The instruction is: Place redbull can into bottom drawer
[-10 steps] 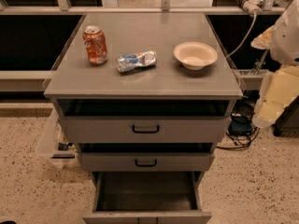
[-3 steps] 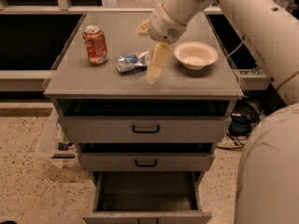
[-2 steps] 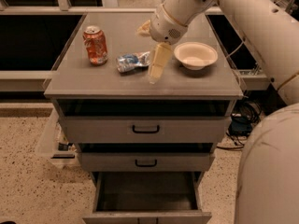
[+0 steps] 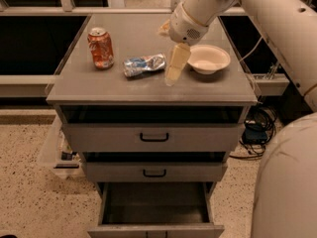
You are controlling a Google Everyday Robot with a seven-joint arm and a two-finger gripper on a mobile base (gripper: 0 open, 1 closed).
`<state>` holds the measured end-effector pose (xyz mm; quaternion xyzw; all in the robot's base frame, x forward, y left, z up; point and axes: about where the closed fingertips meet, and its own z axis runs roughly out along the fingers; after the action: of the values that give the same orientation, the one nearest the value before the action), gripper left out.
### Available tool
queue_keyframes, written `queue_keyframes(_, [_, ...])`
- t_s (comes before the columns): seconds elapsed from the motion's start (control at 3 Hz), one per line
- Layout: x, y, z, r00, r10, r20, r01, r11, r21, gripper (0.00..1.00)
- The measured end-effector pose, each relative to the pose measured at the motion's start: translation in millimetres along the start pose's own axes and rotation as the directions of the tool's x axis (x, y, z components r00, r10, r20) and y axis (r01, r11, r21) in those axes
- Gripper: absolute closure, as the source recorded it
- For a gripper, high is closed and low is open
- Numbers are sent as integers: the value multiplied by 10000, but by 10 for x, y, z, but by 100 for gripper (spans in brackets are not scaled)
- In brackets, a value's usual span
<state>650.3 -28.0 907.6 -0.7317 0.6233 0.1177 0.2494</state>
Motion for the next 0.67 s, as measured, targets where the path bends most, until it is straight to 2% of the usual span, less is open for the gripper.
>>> queue_keyframes(0.67, [52, -494, 75, 9991, -285, 311, 273, 9990, 365, 0])
